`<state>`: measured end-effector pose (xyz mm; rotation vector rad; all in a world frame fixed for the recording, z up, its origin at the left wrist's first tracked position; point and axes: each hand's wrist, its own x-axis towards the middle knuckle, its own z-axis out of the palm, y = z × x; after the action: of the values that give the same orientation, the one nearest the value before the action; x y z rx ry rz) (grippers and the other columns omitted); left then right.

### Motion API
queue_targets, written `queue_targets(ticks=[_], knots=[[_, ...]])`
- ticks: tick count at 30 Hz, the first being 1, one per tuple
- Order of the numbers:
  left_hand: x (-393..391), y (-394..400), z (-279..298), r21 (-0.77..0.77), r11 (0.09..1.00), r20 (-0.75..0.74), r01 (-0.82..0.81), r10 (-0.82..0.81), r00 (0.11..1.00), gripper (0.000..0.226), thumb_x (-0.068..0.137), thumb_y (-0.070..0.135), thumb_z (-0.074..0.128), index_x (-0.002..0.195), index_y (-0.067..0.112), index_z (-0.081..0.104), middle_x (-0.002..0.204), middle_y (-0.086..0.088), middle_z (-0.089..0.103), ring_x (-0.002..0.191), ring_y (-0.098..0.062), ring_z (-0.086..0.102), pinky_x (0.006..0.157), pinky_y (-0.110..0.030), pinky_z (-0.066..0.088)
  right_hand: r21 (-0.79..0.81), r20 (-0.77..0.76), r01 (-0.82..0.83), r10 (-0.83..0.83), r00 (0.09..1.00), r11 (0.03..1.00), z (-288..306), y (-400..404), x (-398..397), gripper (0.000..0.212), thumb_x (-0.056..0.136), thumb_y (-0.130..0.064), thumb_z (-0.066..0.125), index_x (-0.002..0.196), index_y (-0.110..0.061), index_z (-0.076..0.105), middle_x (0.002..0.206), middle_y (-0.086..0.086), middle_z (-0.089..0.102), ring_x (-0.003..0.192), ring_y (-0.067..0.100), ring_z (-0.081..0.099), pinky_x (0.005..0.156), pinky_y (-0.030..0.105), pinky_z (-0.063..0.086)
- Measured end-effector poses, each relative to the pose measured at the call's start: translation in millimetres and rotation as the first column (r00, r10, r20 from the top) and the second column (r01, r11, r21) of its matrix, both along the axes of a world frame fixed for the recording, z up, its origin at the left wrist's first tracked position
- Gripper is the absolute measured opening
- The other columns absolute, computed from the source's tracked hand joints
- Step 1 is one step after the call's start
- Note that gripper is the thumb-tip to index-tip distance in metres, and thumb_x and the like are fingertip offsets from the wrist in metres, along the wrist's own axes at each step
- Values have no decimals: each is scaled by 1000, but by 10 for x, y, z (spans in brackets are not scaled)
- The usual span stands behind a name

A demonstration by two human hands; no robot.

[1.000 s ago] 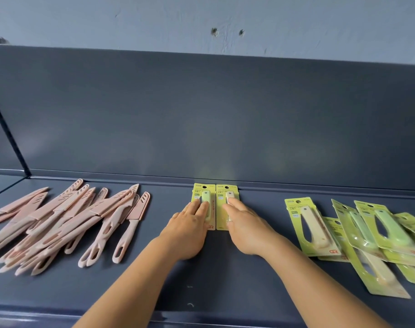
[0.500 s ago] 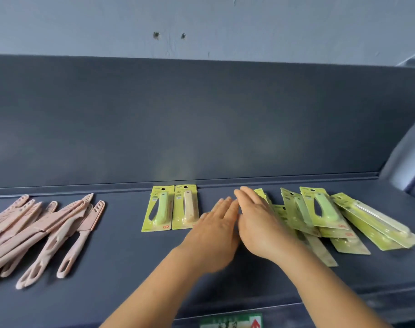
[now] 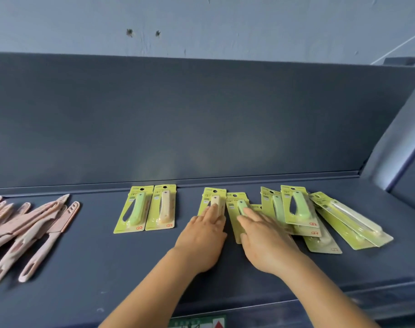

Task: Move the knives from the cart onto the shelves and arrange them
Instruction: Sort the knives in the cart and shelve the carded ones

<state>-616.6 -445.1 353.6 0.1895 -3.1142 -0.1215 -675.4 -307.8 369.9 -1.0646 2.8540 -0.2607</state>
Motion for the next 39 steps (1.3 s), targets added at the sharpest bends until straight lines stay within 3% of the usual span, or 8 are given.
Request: queue_targets(ticks=[4,12,22,29,39], knots=[[51,-127,-24,53,997,-20,-59,60,998,57,103,27,31,152,14,7,159,-1,2,144,-23,17,114,-35,19,-7,11,-42,42,999,999,6,-127,-19,51,97,-7,34,146,-18,27,157,-8,12,143,18,17,114,31,23],[25,-235,-45,3,991,-11,-132,132,991,60,103,27,28,152,10,-2,160,-6,-7,147,-22,5,117,-34,13,-88,111,-78,87,990,993,-58,-430,-109,66,93,2,31,153,-22,15,159,-15,-4,146,11,10,114,29,24],[-29,-304,-95,-61,981,-26,-182,181,983,59,97,14,33,150,5,8,158,-10,0,142,-27,21,111,-34,24,-58,114,-99,105,988,993,-12,-605,-135,66,93,0,33,152,-22,15,160,-14,-6,147,12,9,113,33,28],[-62,-335,-120,8,974,-52,-227,227,973,56,100,17,30,151,5,7,159,-10,-3,147,-25,5,113,-33,20,-36,113,-90,94,989,995,-17,-665,-136,65,92,-1,36,151,-19,17,160,-12,-4,147,16,9,112,35,30],[-62,-346,-114,41,974,-48,-222,224,973,56,100,16,30,150,6,8,159,-7,-3,147,-24,6,113,-34,21,-42,110,-103,107,988,994,-1,-672,-151,62,92,0,36,149,-18,22,159,-12,-1,146,16,13,111,36,33]])
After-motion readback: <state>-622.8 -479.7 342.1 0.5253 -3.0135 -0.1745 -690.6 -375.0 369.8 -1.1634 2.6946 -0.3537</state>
